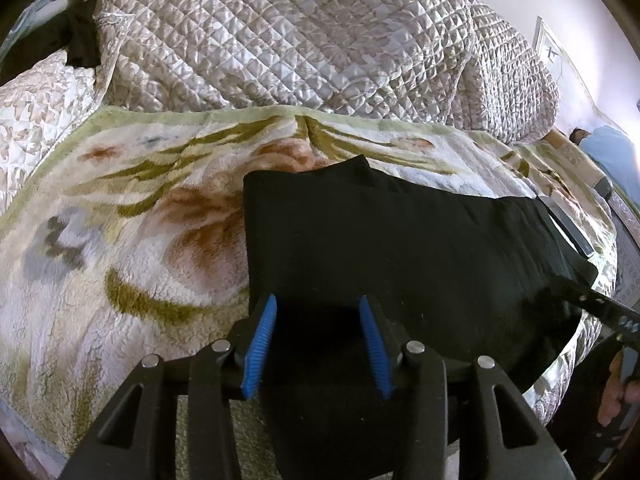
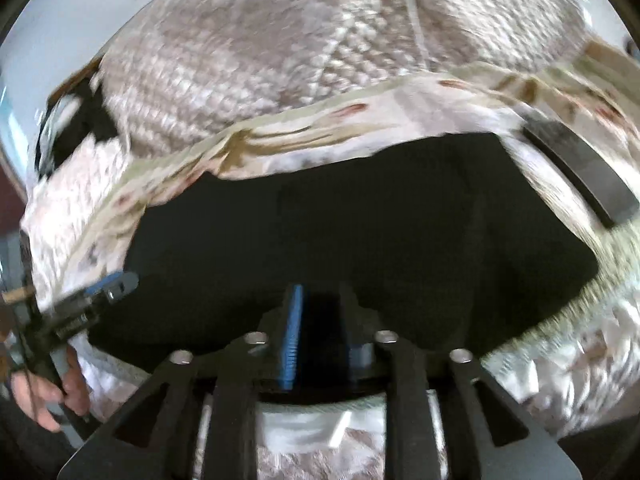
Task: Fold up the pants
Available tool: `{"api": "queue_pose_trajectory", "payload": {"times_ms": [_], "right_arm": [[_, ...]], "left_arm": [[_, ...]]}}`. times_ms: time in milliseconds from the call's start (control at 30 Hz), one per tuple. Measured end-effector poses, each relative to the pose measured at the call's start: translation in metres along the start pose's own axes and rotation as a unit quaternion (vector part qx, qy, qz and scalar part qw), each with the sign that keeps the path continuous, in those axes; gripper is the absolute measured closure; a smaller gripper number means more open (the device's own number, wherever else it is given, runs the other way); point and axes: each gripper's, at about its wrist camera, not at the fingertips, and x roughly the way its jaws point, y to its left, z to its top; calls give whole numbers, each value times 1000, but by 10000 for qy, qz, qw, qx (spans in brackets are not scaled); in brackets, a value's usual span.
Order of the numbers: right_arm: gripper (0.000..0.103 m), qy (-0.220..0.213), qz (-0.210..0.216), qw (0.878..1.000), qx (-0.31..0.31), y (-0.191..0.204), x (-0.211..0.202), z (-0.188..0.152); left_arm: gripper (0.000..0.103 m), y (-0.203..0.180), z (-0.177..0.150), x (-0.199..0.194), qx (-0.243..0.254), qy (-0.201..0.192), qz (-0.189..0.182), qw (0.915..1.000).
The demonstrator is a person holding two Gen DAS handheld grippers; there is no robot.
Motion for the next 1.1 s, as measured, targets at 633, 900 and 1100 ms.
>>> {"api": "queue_pose_trajectory", "payload": {"times_ms": [633,900,1100], "right_arm": [[38,148,-739,9754,2069,-74,-19,-7],[38,-477,-534,9705,2303,-82,-24,2],[58,-460,-652,9622,2602,-99,-8,11]], "left_arm": [[55,-1,-1,-1,-40,-1,-13,10000],[55,0,-1,-1,-50,-15,-23,10000],[52,-1,-1,-1,-28,-10,-36,10000]]}}
